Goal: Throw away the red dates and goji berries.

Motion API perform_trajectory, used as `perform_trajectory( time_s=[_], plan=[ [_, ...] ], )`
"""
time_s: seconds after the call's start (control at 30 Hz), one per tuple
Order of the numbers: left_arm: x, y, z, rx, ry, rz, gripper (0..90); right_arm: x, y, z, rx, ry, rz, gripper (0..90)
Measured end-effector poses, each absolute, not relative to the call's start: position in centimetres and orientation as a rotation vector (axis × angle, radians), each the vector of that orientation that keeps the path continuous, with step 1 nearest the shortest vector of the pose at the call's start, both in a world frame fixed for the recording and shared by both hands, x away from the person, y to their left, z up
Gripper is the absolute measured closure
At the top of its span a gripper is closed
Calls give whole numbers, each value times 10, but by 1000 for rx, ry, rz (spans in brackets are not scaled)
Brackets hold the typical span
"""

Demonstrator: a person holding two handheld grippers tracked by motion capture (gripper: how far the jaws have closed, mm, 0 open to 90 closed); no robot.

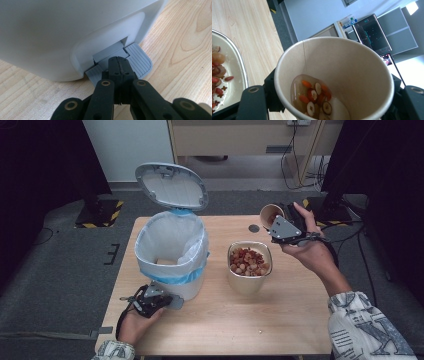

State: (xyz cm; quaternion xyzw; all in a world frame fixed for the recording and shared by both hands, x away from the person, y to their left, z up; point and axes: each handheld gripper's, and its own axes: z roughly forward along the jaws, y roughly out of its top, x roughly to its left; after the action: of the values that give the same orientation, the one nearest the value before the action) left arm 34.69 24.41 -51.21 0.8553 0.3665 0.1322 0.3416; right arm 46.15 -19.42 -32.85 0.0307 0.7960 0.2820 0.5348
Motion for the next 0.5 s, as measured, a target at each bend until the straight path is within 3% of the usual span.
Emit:
perform_trajectory(
  time_s=[0.5],
  plan=[
    [347,244,-512,2224,954,344,900,460,-195,-329,16,1889,591,281]
  ],
)
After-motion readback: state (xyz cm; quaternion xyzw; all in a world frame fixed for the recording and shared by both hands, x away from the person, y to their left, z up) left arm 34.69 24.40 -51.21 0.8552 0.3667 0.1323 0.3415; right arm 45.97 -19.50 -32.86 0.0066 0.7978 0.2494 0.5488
